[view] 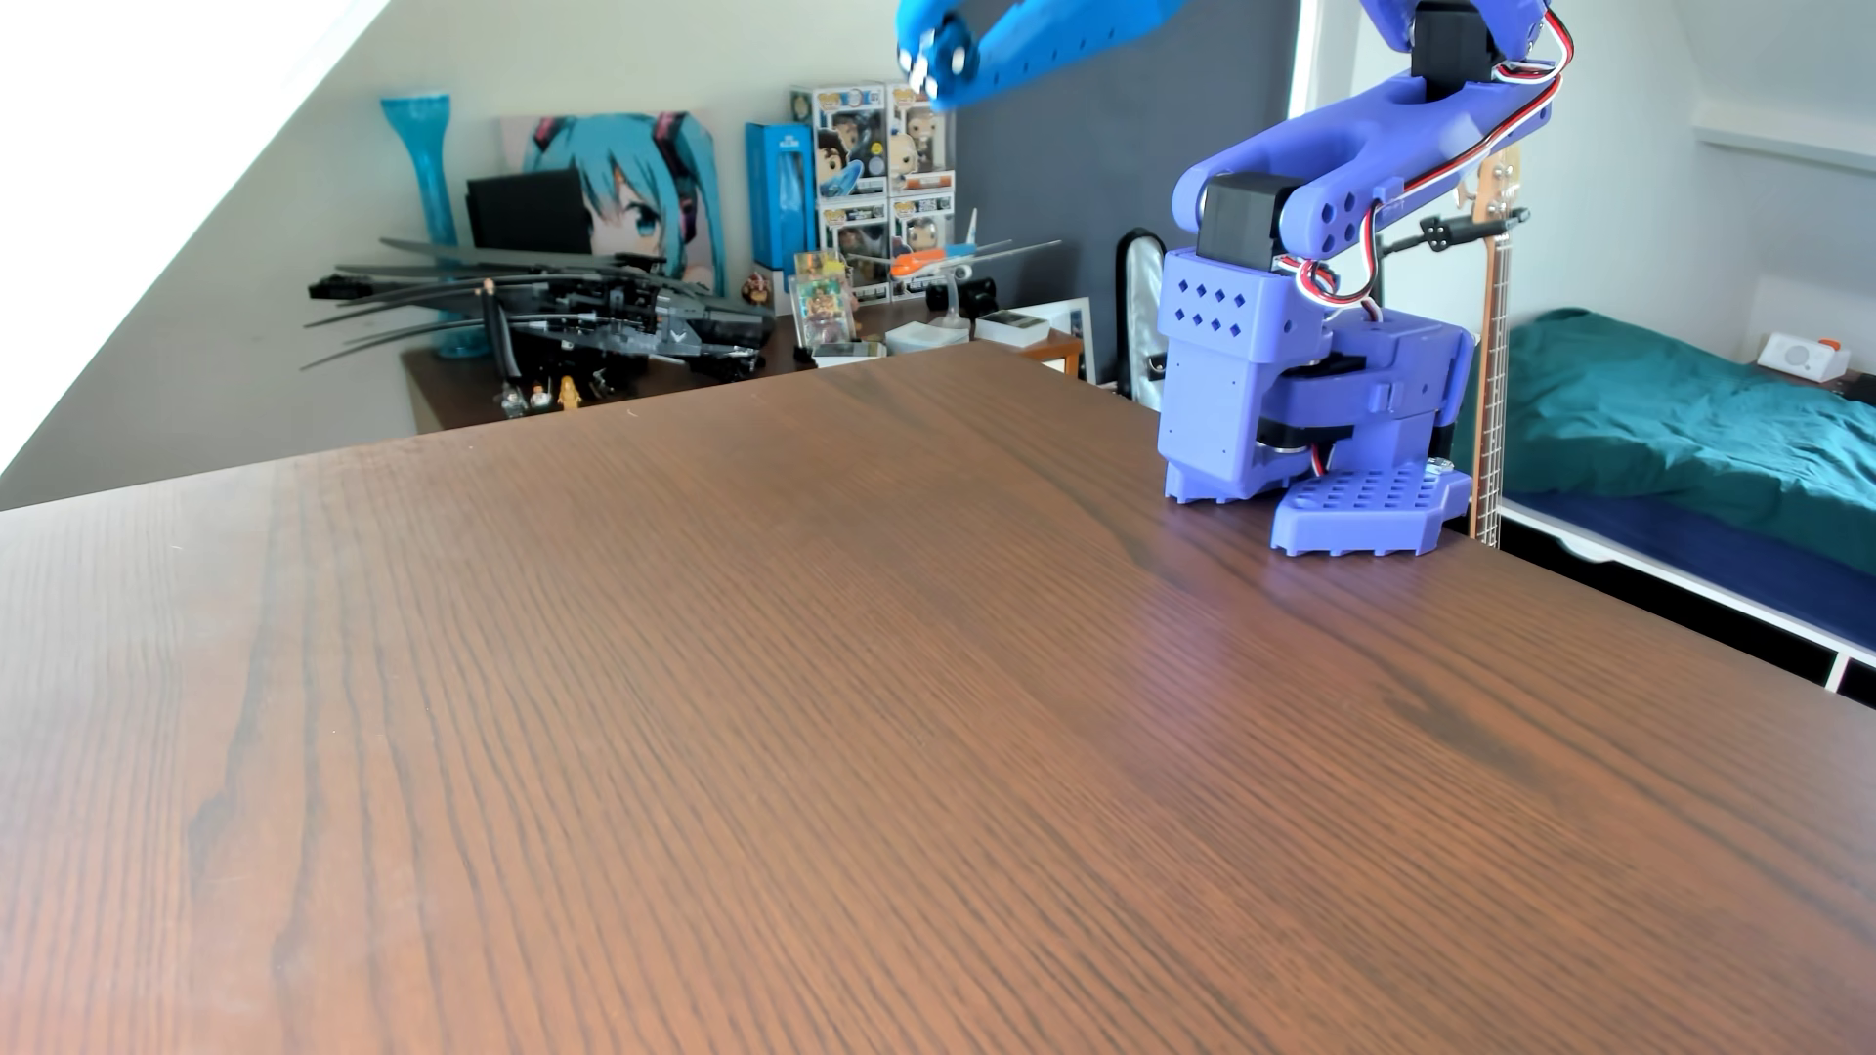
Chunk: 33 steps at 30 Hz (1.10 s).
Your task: Grab the blue dice
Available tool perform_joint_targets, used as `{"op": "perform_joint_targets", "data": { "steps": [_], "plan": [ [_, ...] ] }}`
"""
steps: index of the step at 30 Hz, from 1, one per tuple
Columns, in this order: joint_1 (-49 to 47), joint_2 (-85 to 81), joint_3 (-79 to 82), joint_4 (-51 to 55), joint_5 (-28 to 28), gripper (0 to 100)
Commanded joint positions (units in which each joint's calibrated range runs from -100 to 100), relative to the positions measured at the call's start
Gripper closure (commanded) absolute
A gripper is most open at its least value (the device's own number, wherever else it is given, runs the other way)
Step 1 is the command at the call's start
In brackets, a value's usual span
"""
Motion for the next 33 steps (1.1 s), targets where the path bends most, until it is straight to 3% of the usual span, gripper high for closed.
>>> {"op": "perform_joint_targets", "data": {
  "steps": [1, 4, 9, 11, 29, 31, 33],
  "plan": [
    [0.0, 0.2, -0.3, -1.9, 0.3, 98],
    [0.1, 0.2, -0.6, -1.3, 0.3, 92],
    [-0.1, 0.0, 0.0, -1.2, 1.0, 73],
    [0.4, -0.5, 1.8, -1.6, 1.2, 71],
    [1.5, -0.5, 5.7, -1.9, 0.9, 74],
    [2.5, -0.5, 5.7, -2.2, 0.7, 78],
    [2.8, -0.5, 5.8, -3.7, -0.9, 89]
  ]
}}
